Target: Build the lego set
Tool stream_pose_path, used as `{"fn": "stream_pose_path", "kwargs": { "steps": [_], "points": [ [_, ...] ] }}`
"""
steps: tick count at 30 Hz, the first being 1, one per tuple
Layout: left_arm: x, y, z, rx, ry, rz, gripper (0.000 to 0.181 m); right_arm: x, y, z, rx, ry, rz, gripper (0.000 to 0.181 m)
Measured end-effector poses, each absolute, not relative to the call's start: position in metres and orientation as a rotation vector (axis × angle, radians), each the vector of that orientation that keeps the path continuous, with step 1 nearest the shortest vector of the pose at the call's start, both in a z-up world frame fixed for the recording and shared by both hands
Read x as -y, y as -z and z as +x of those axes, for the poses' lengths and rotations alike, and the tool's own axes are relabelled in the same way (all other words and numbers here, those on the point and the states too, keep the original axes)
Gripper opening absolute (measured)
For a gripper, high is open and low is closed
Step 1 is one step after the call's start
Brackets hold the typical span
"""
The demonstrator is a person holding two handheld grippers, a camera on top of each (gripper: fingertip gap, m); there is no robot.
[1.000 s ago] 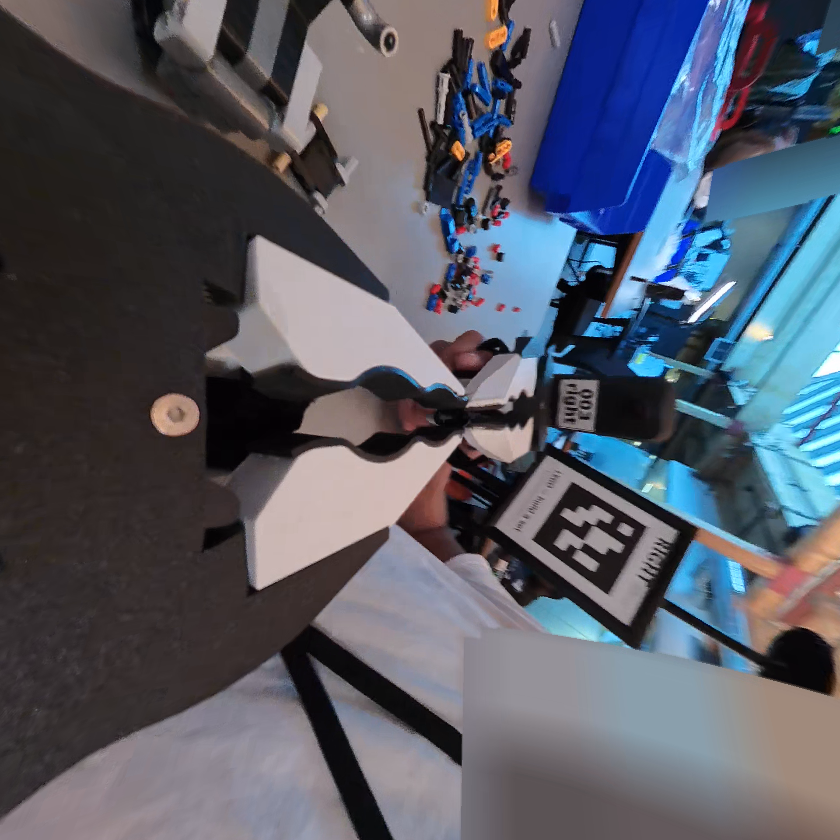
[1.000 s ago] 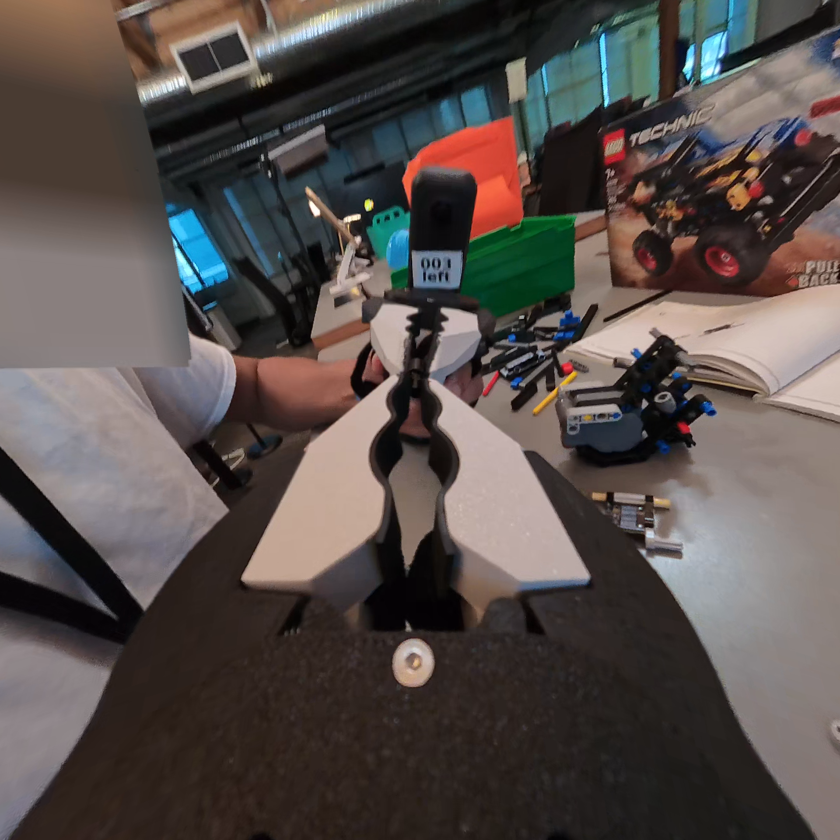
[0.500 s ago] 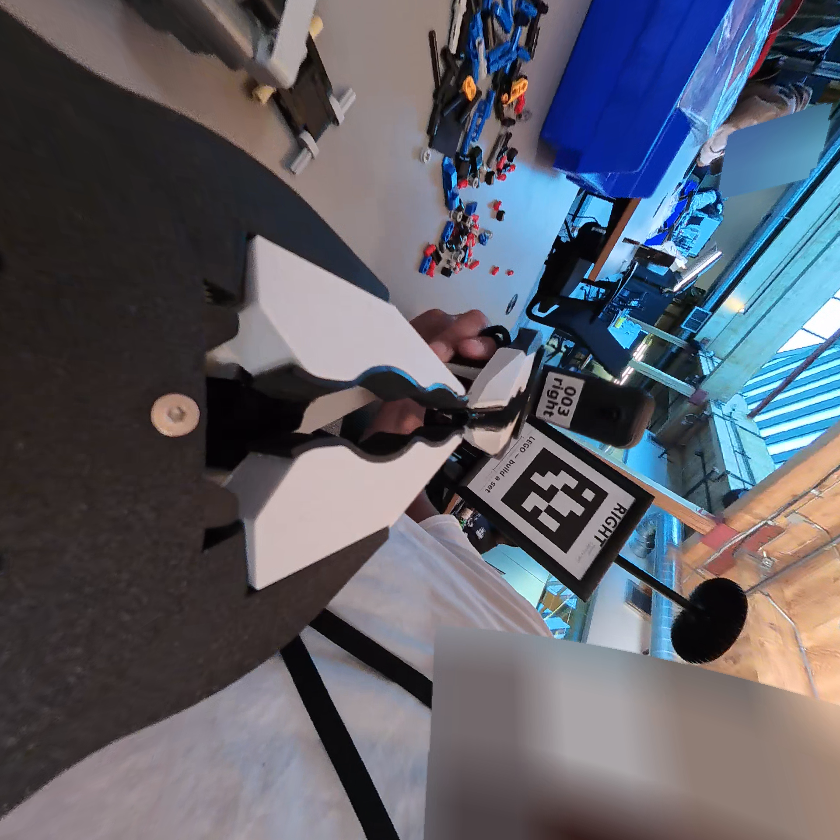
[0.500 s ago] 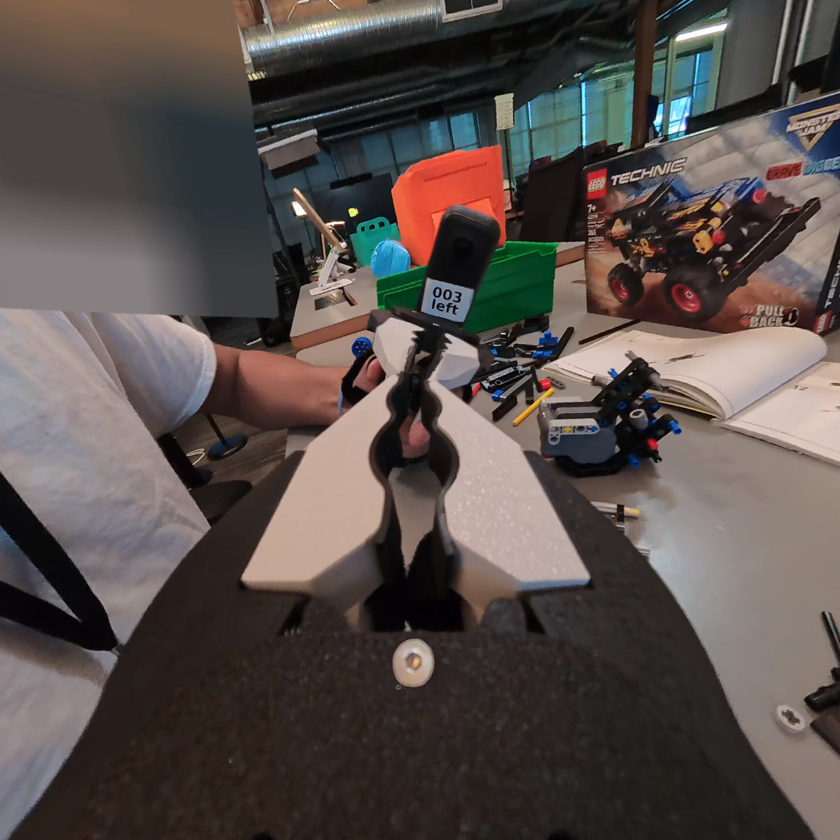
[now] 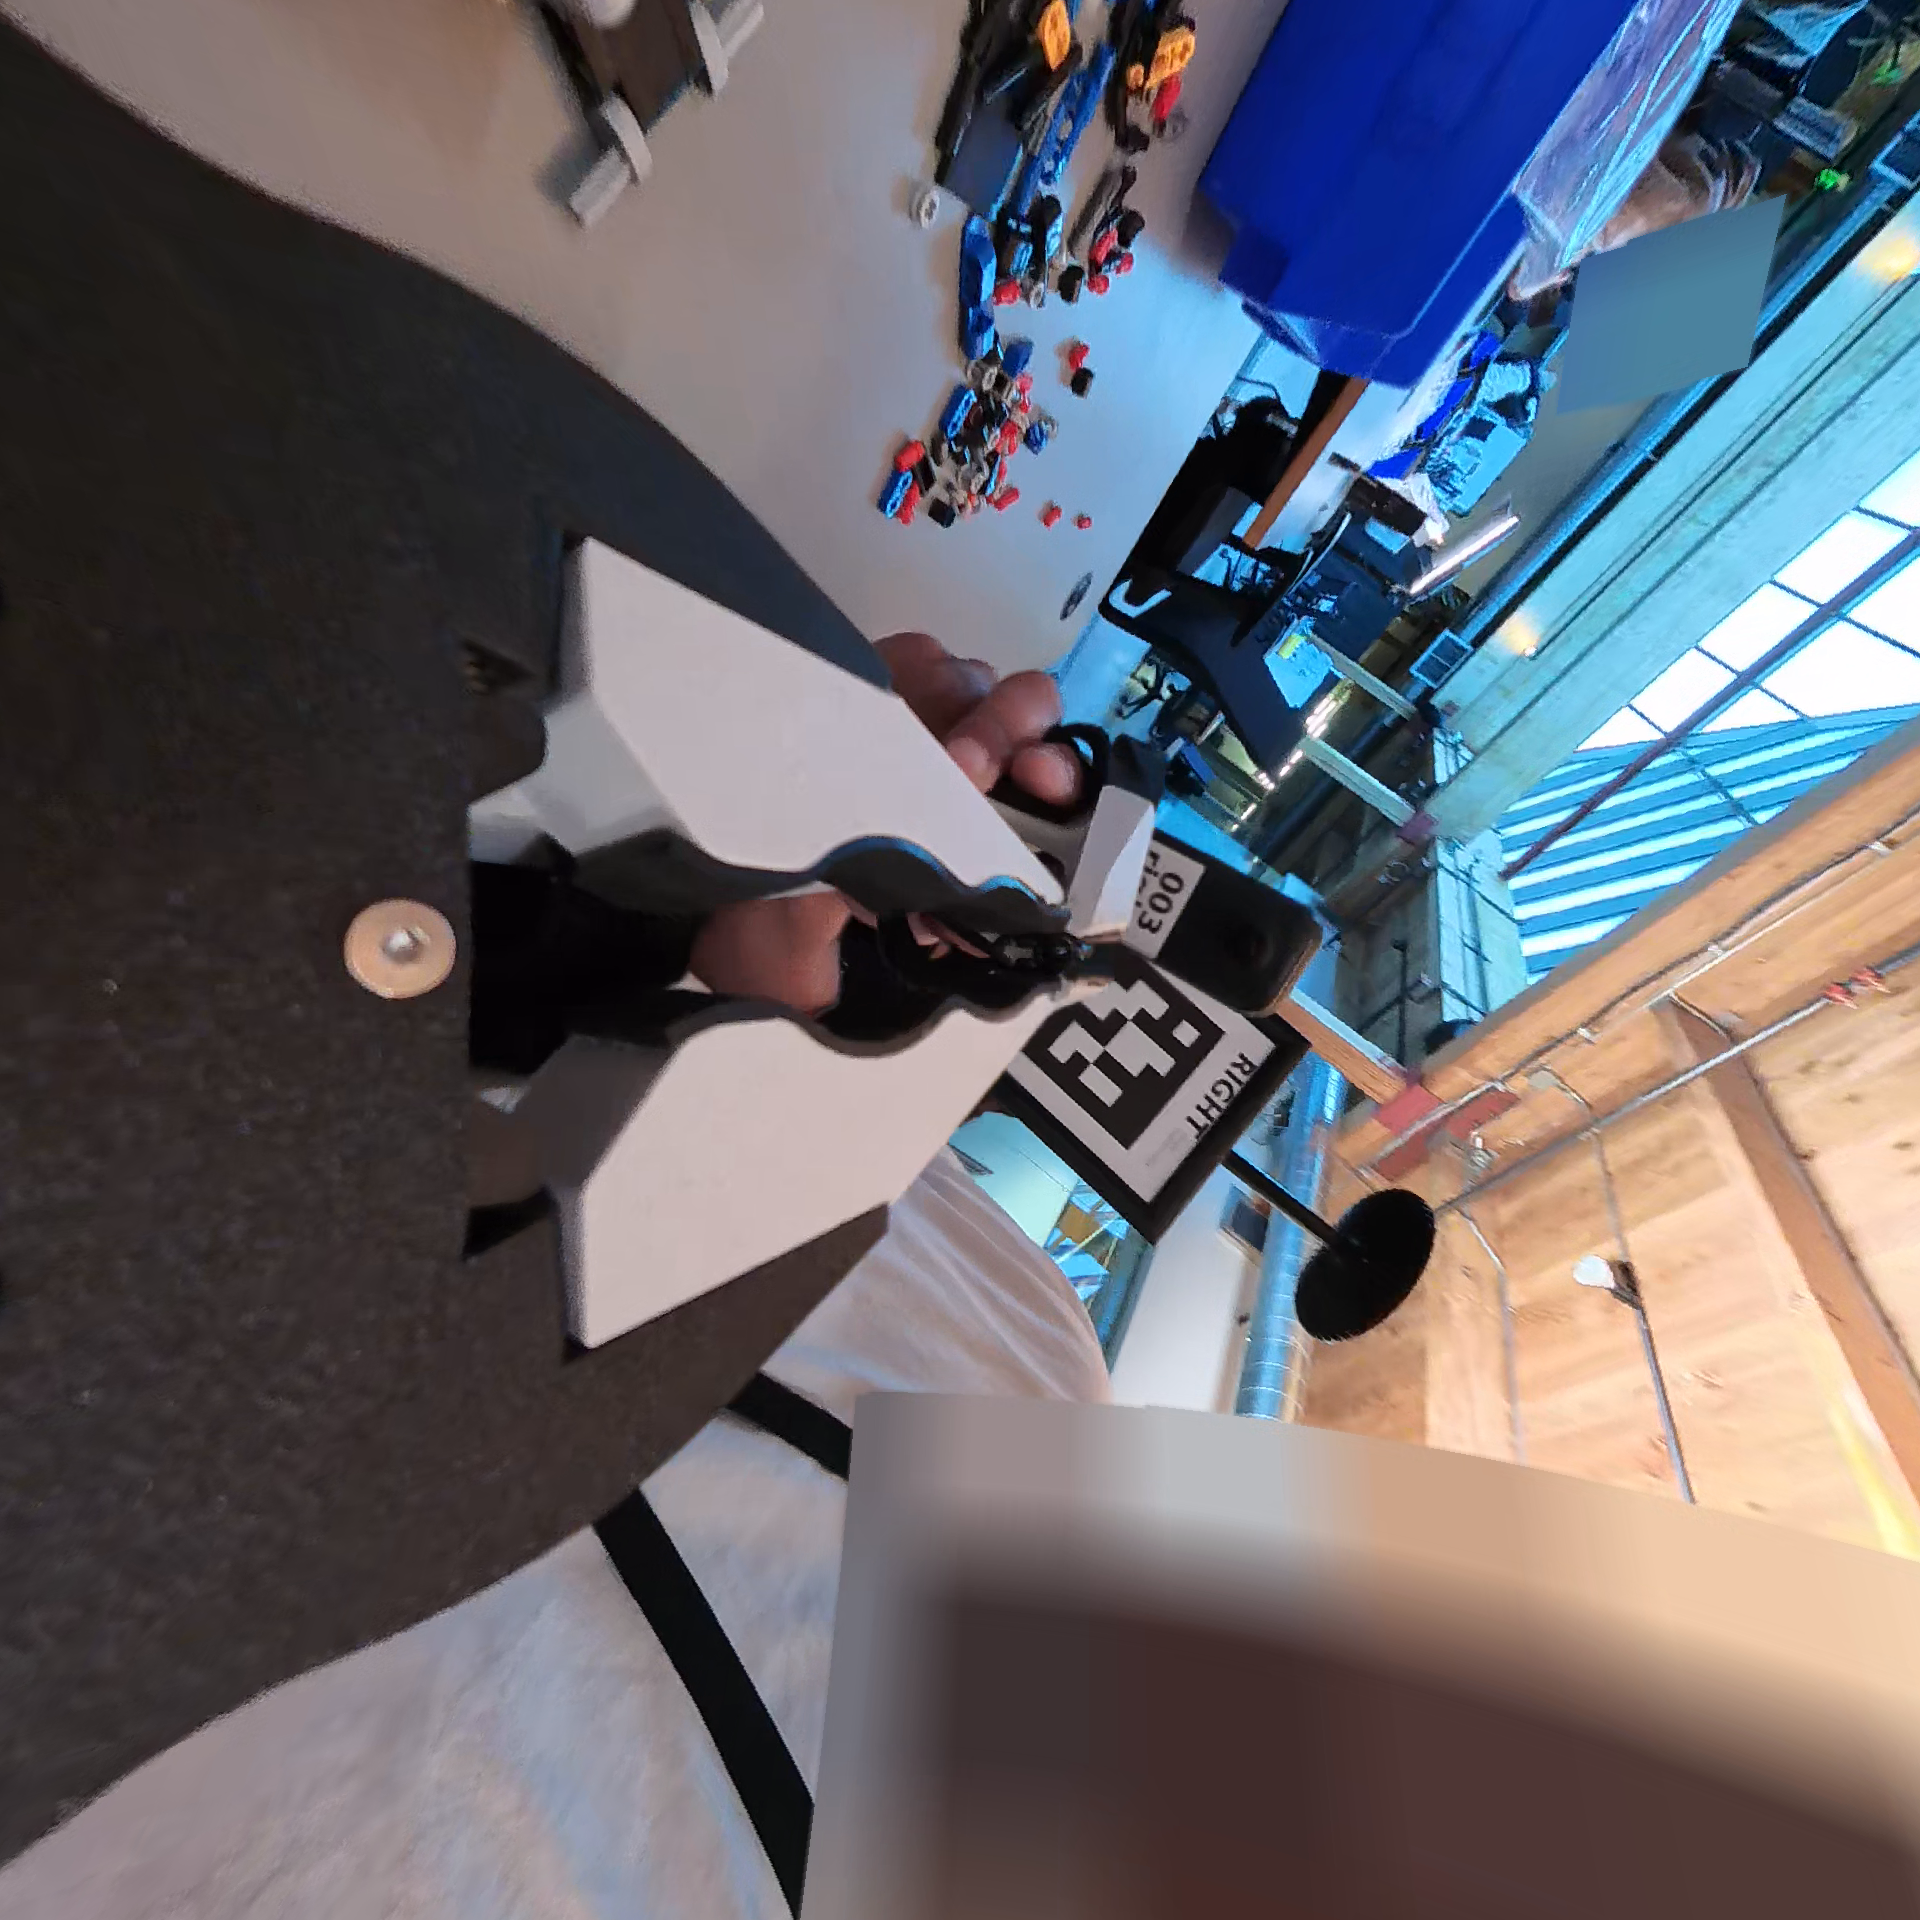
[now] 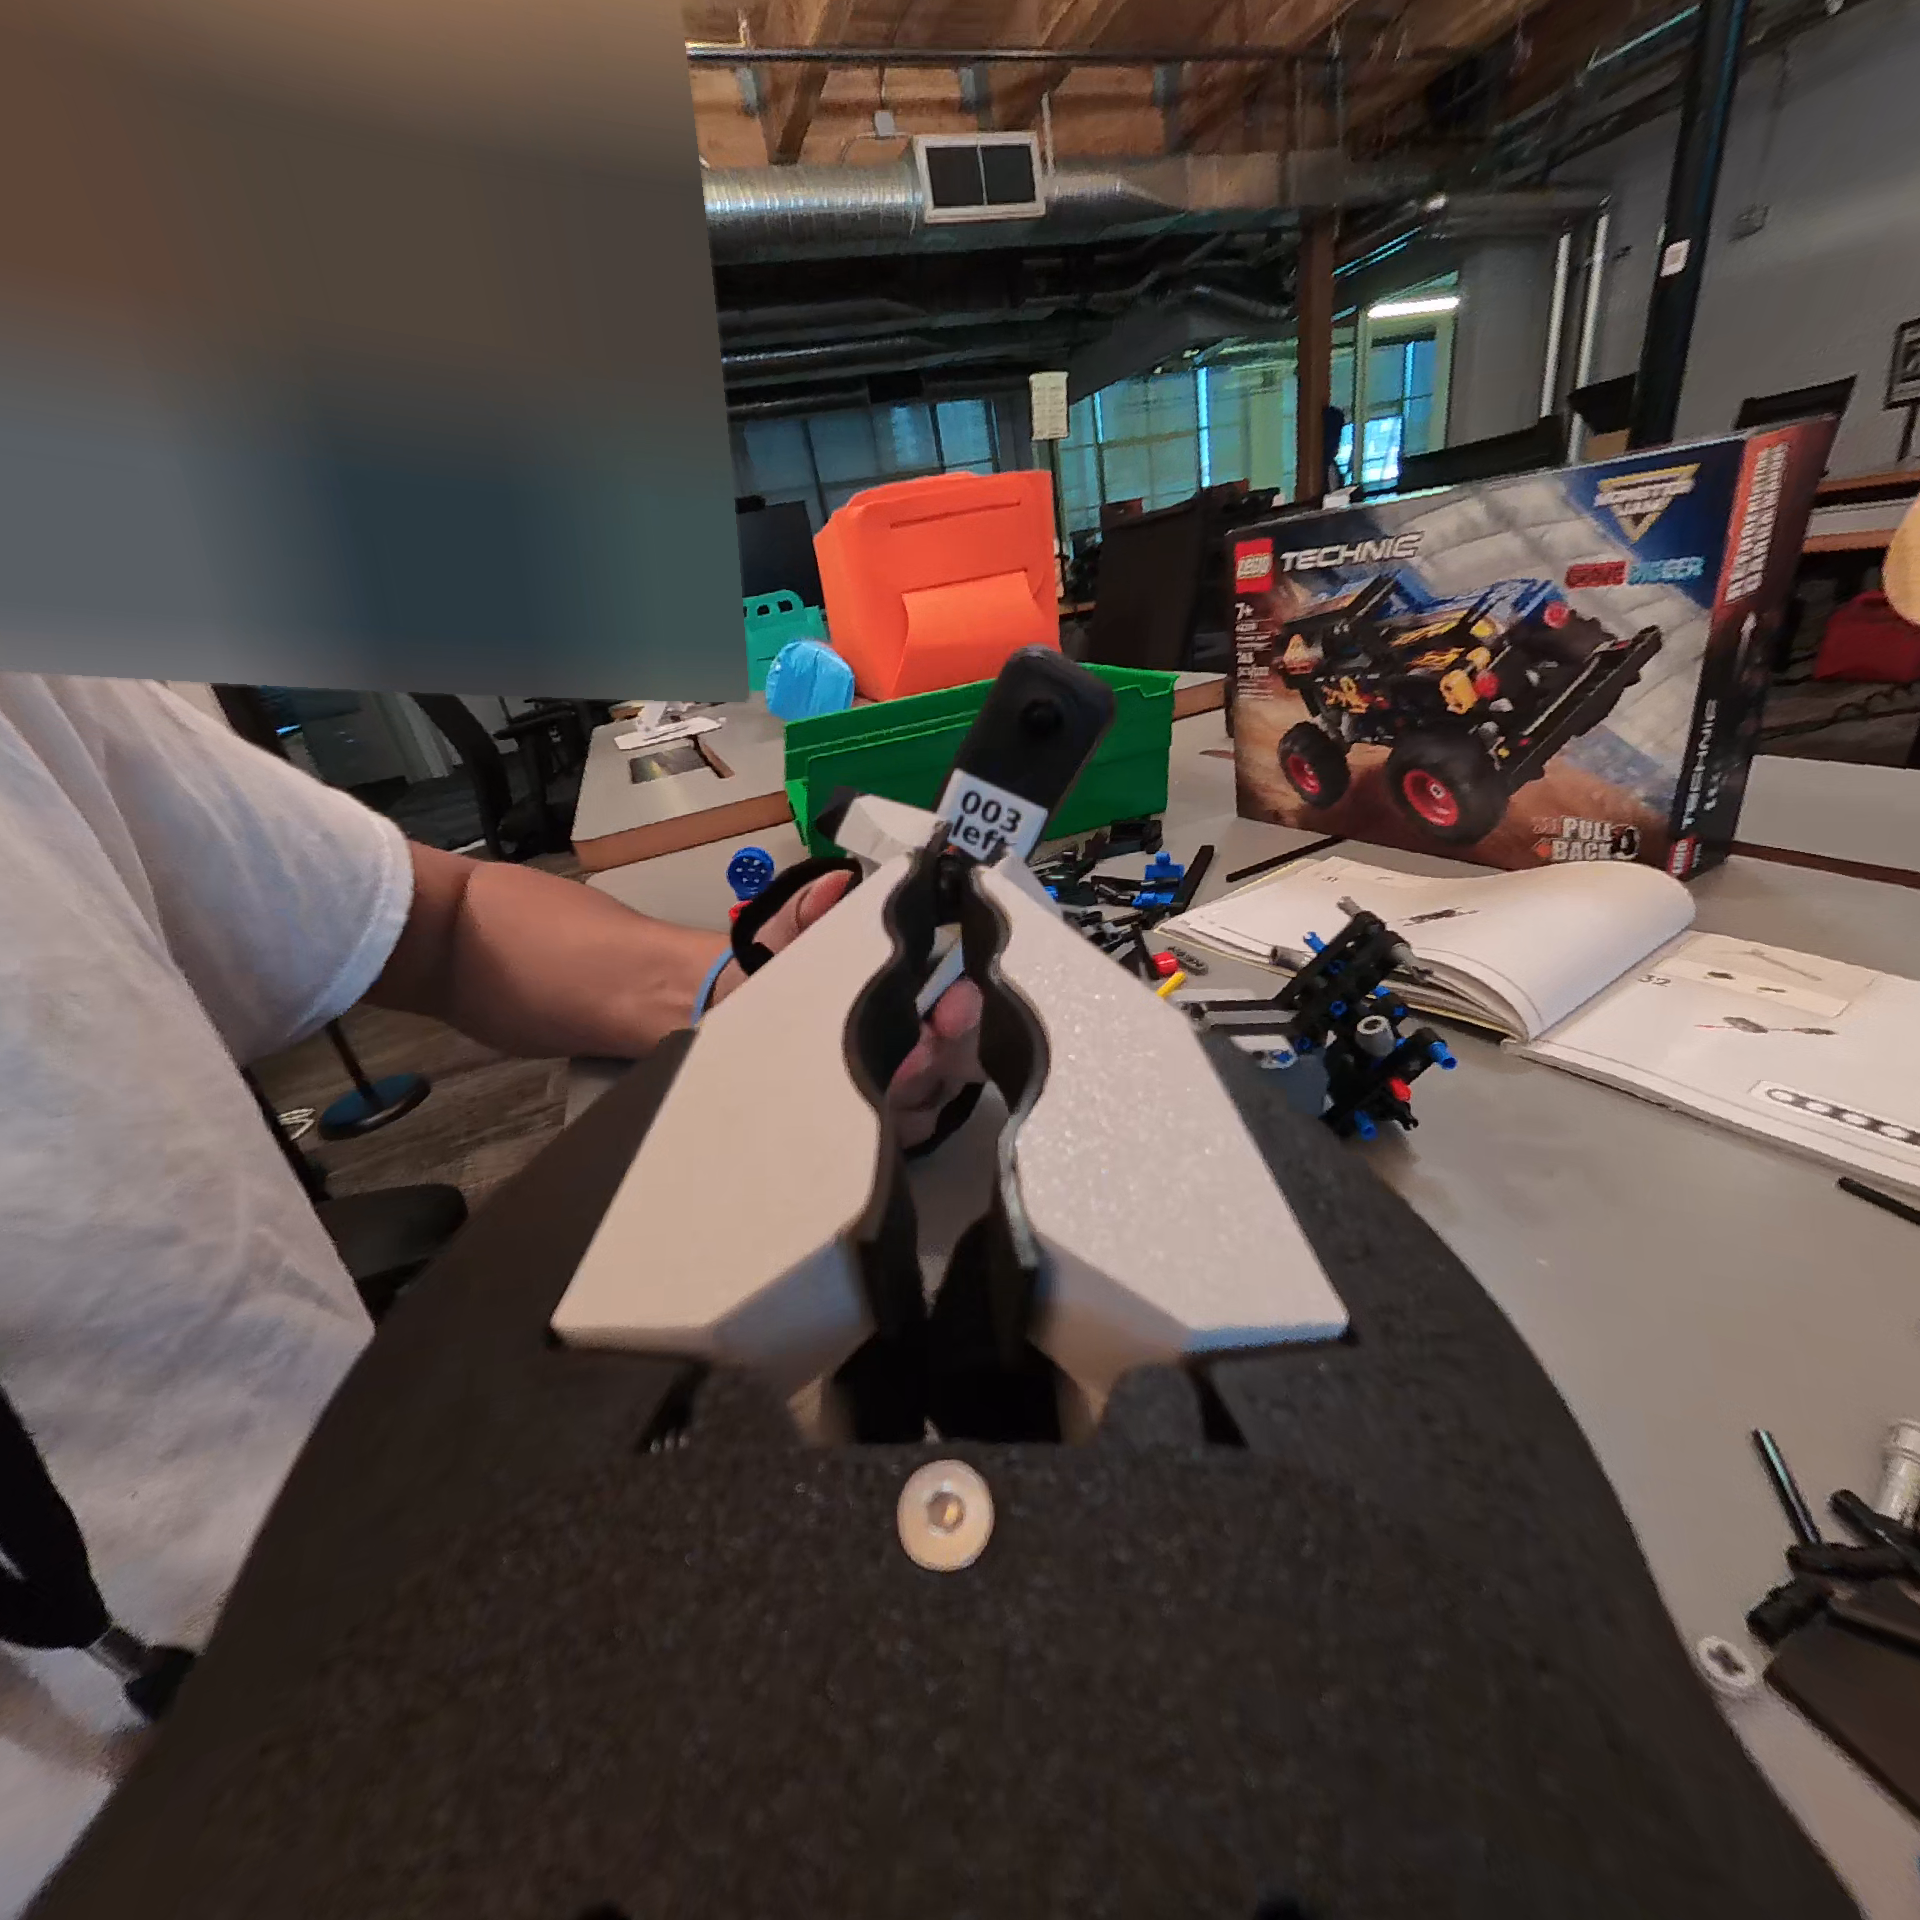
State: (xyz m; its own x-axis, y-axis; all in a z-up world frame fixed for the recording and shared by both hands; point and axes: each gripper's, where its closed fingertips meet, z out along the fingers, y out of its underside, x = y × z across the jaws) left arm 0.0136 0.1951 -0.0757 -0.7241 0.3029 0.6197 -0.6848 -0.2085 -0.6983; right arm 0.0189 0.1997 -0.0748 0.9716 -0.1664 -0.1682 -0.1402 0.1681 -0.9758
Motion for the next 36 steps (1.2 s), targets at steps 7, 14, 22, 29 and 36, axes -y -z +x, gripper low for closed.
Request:
{"fn": "stream_pose_path", "kwargs": {
  "steps": [7,14,22,29,36],
  "points": [
    [-0.196,0.075,0.015,1.362,-1.984,0.478,0.005,-0.200,0.074,0.020,-0.239,0.156,-1.416,0.003],
    [-0.196,0.079,0.015,1.384,-1.967,0.489,0.005,-0.201,0.079,0.021,-0.261,0.071,-1.425,0.004],
    [-0.196,0.086,0.013,1.507,-1.961,0.472,0.005,-0.203,0.086,0.019,-0.261,0.008,-1.464,0.004],
    [-0.198,0.105,0.011,1.896,-1.920,0.371,0.005,-0.205,0.103,0.016,-0.255,-0.090,-1.569,0.004],
    [-0.202,0.126,0.002,2.310,-1.818,0.190,0.006,-0.208,0.121,0.006,-0.217,-0.186,-1.674,0.004]
  ]
}}
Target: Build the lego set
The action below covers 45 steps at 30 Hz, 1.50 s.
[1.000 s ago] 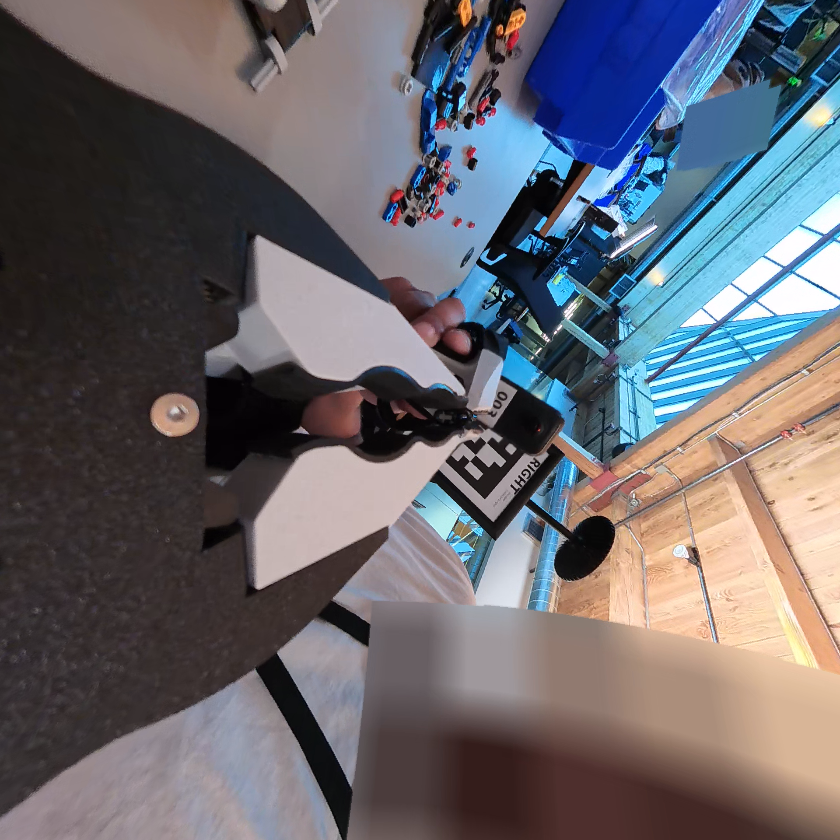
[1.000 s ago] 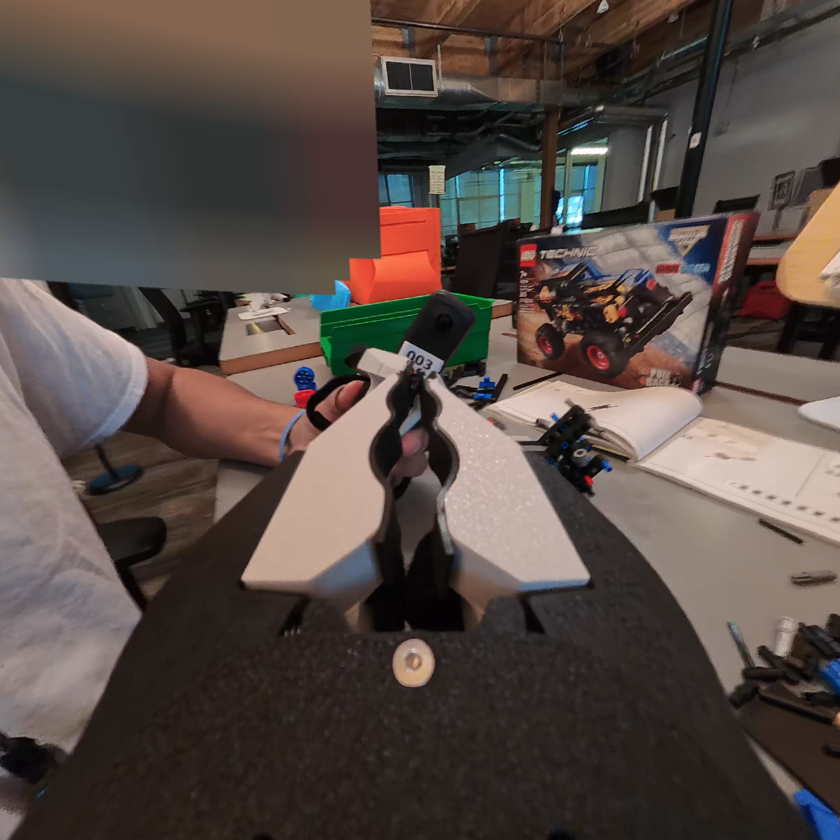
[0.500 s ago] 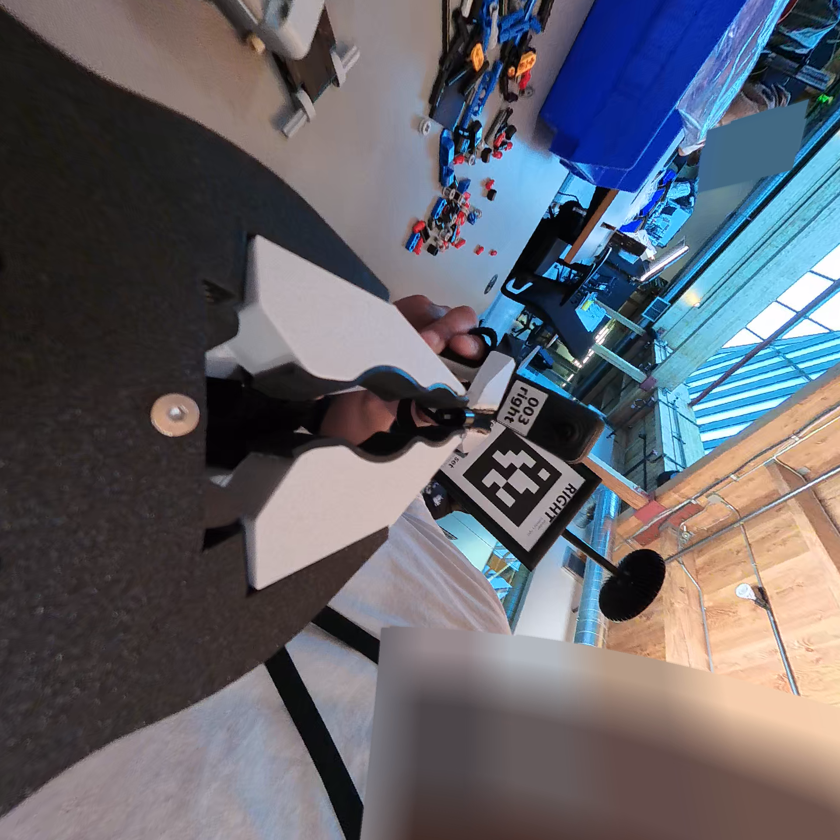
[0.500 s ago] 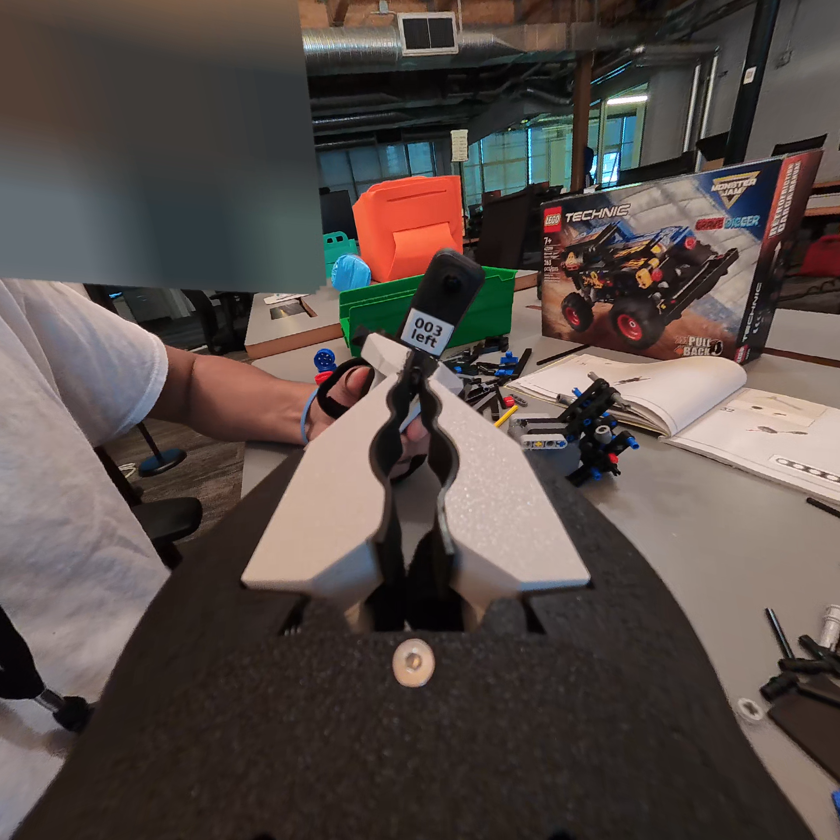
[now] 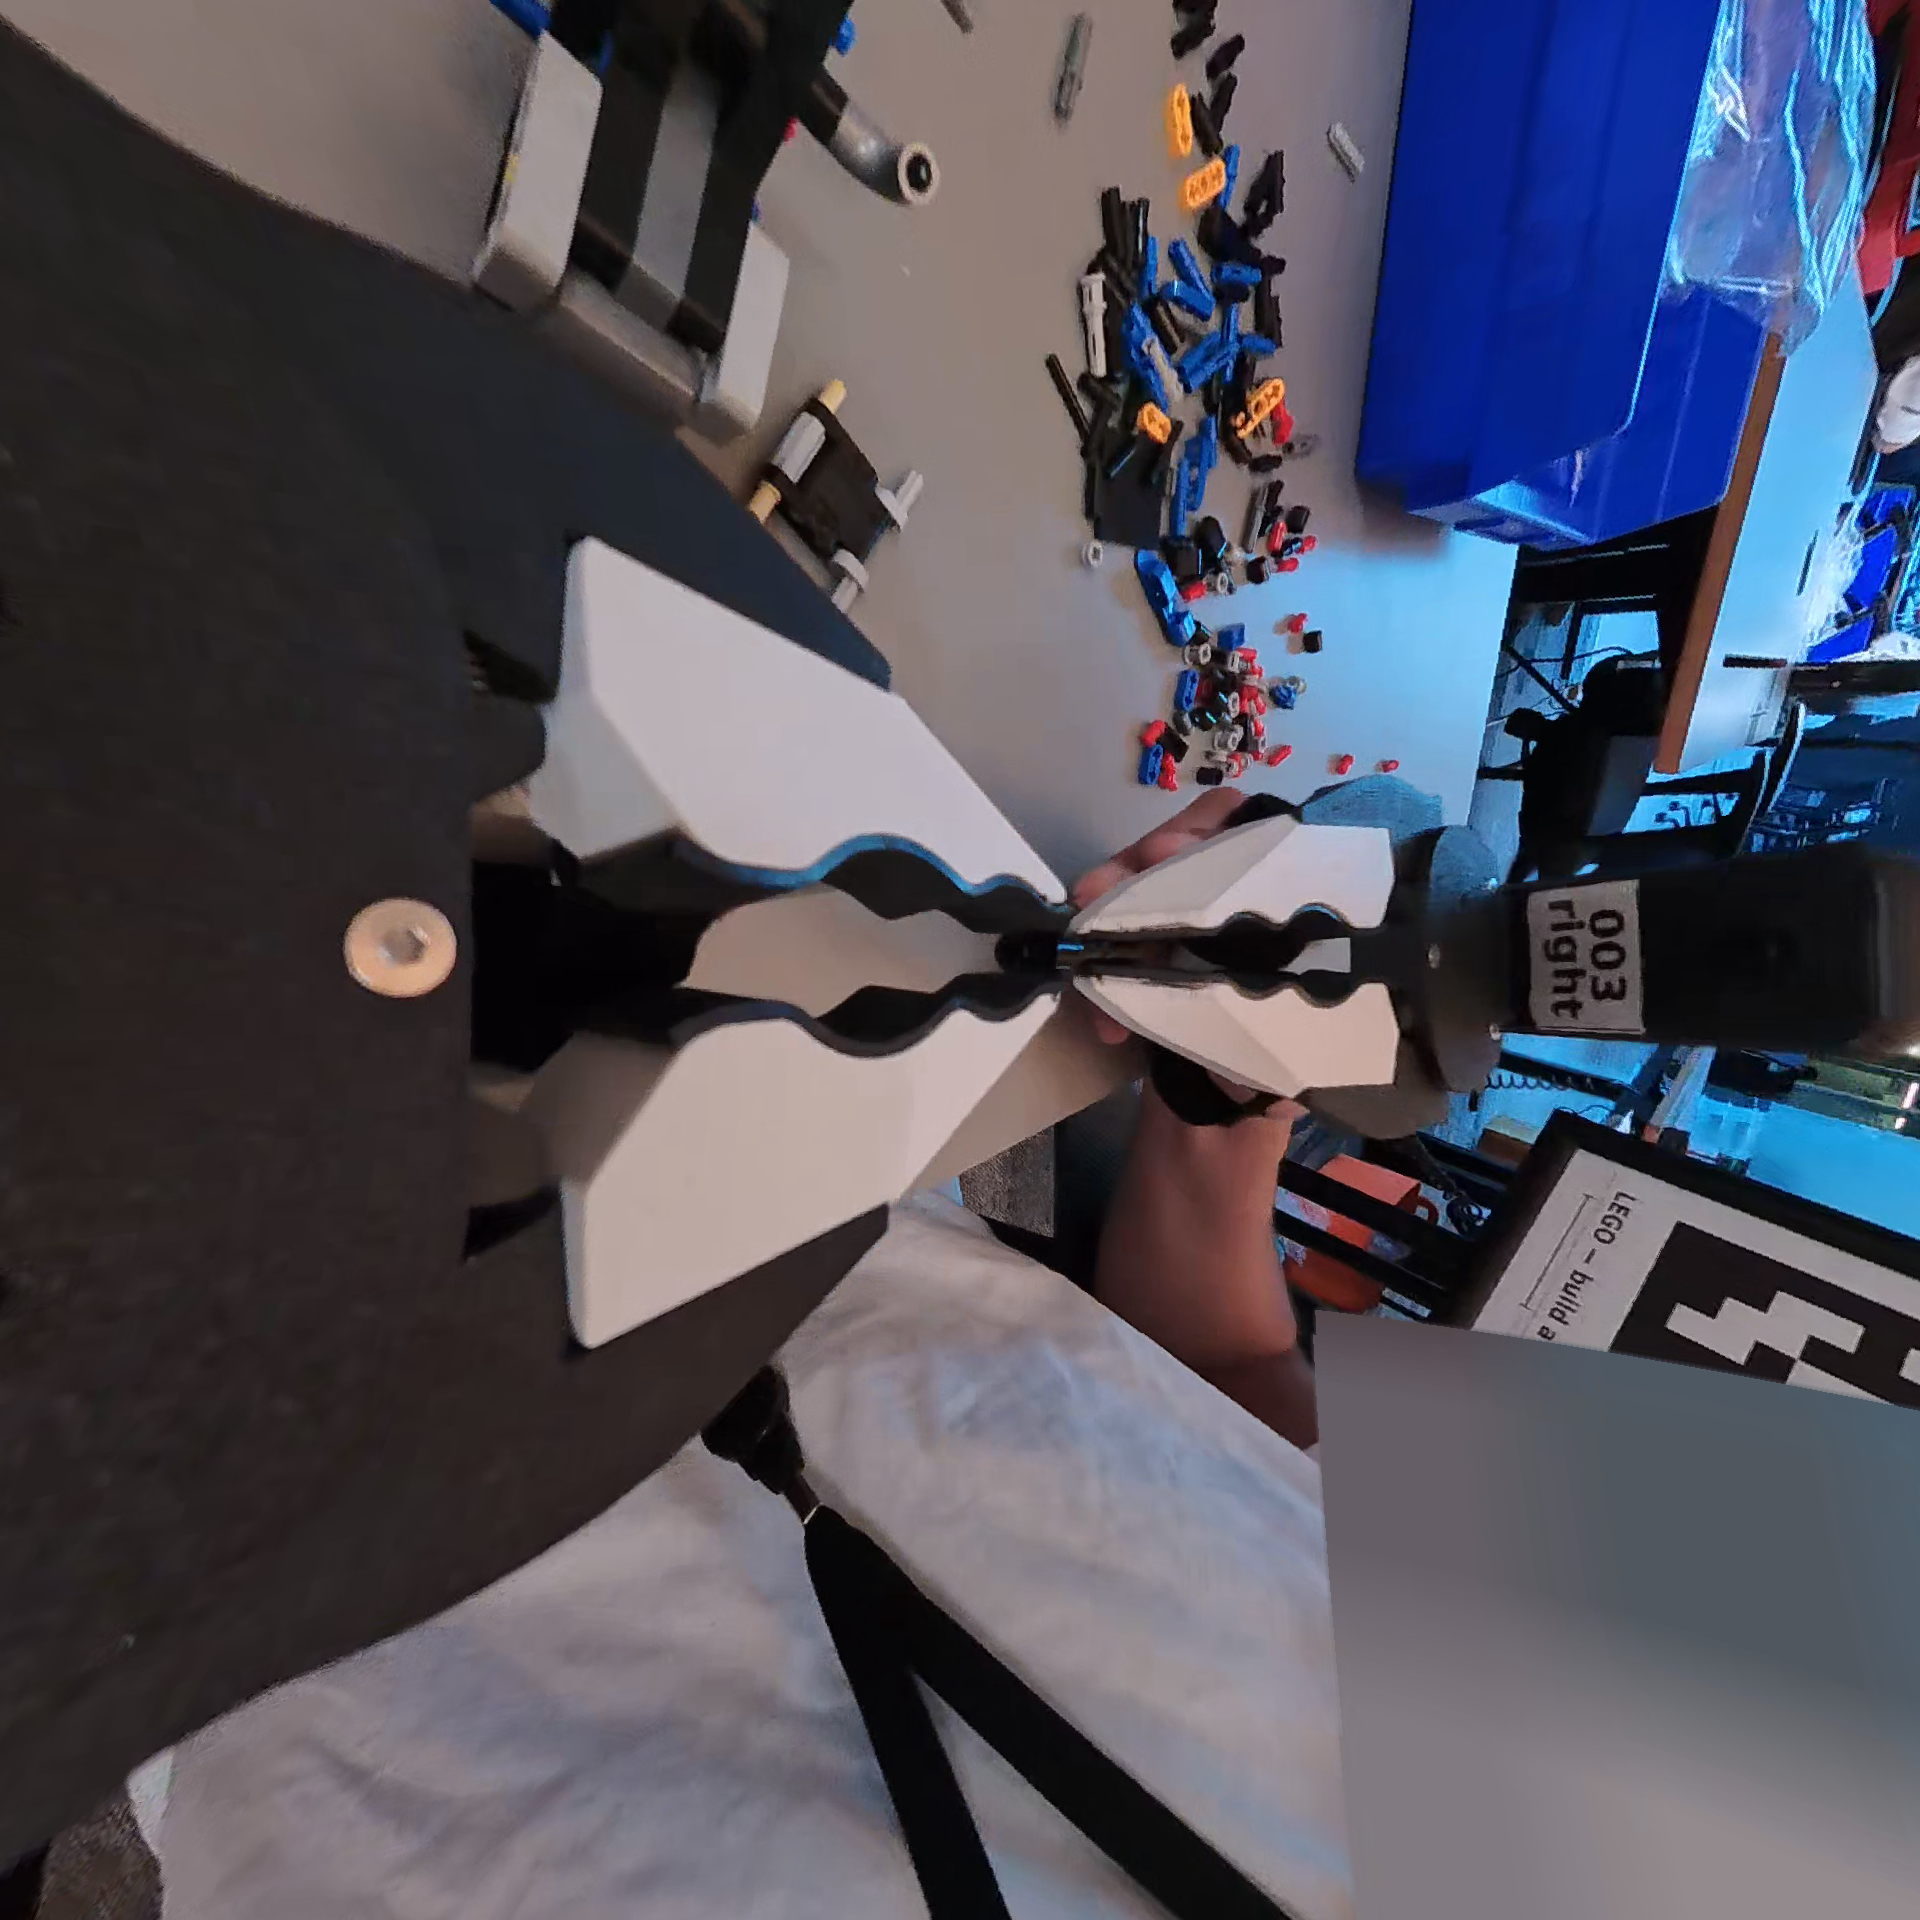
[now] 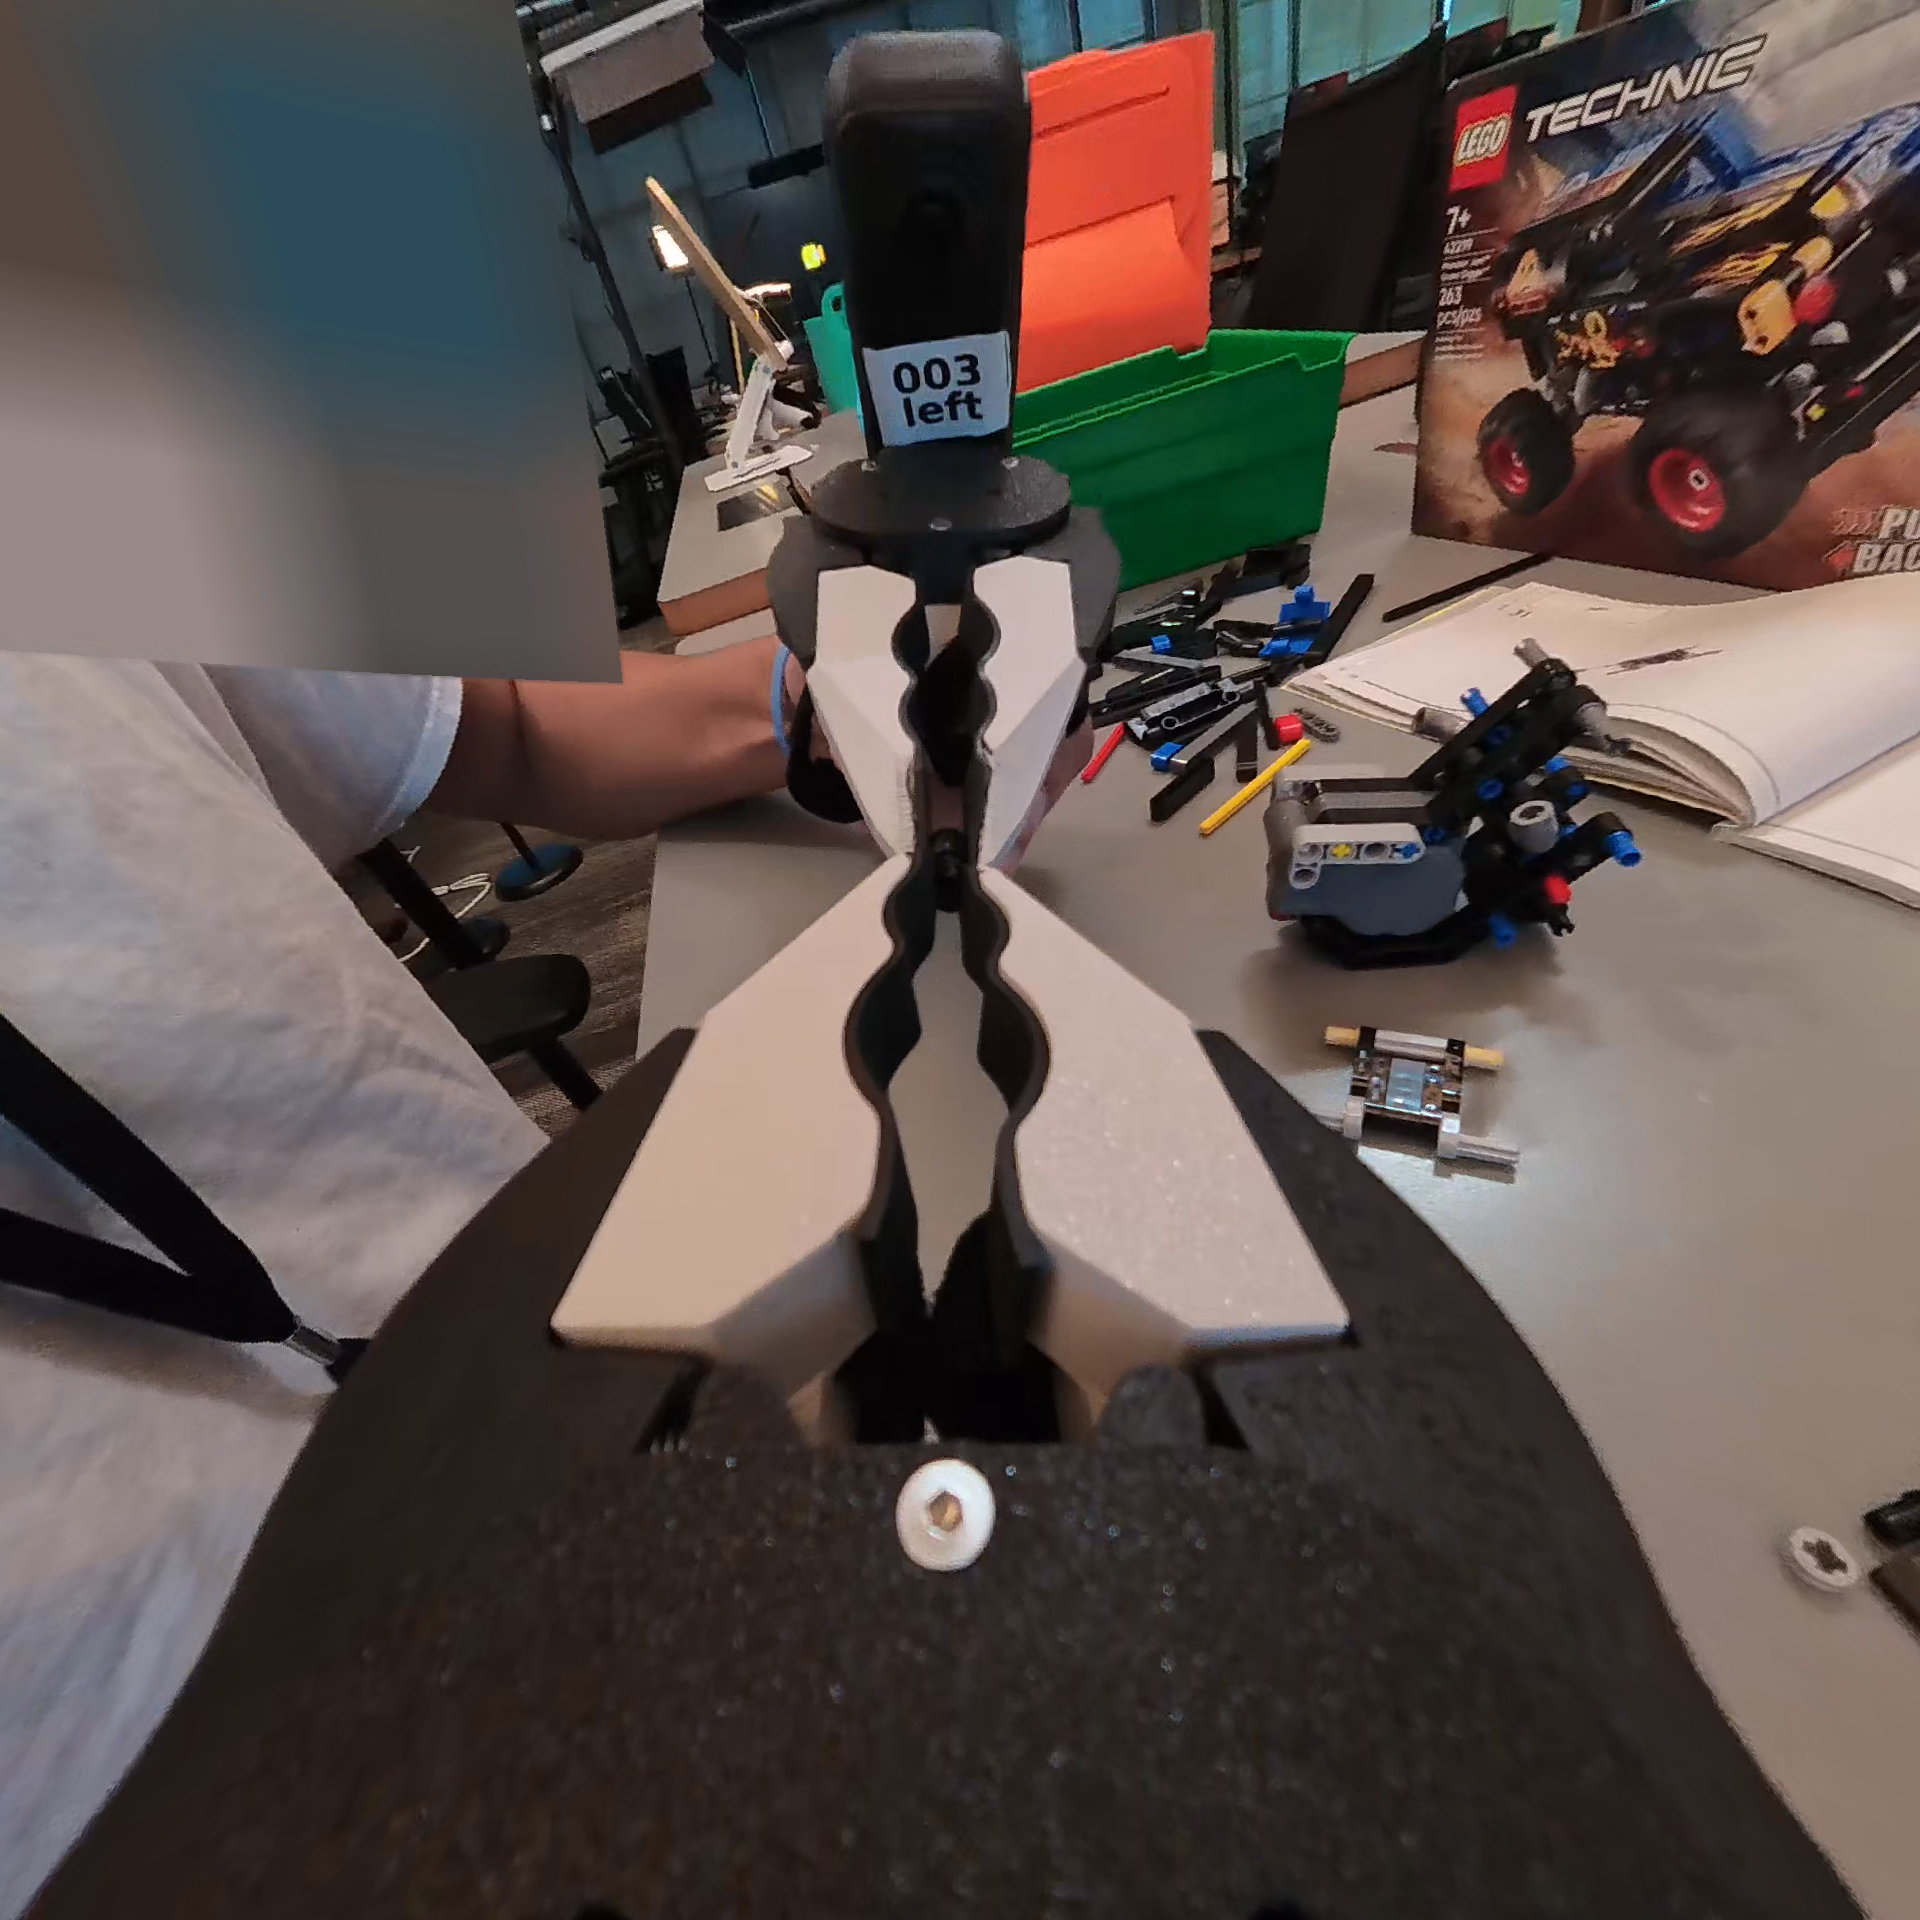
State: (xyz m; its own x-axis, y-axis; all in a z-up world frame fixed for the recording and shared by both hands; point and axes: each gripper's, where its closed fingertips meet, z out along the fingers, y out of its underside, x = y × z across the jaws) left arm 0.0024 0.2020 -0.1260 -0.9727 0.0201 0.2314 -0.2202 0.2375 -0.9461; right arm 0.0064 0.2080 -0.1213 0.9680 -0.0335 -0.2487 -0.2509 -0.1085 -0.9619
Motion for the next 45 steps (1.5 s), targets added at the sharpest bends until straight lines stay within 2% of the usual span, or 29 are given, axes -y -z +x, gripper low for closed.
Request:
{"fn": "stream_pose_path", "kwargs": {
  "steps": [23,30,38,45],
  "points": [
    [-0.195,0.078,0.000,1.475,-1.906,0.360,0.005,-0.203,0.075,0.007,-0.181,0.006,-1.411,0.004],
    [-0.196,0.082,-0.001,1.479,-1.885,0.371,0.005,-0.204,0.081,0.007,-0.188,-0.024,-1.445,0.004],
    [-0.198,0.105,0.000,1.937,-1.892,0.295,0.005,-0.206,0.103,0.006,-0.219,-0.161,-1.565,0.004],
    [-0.198,0.112,0.003,2.055,-1.876,0.285,0.005,-0.207,0.111,0.008,-0.233,-0.160,-1.609,0.004]
  ]
}}
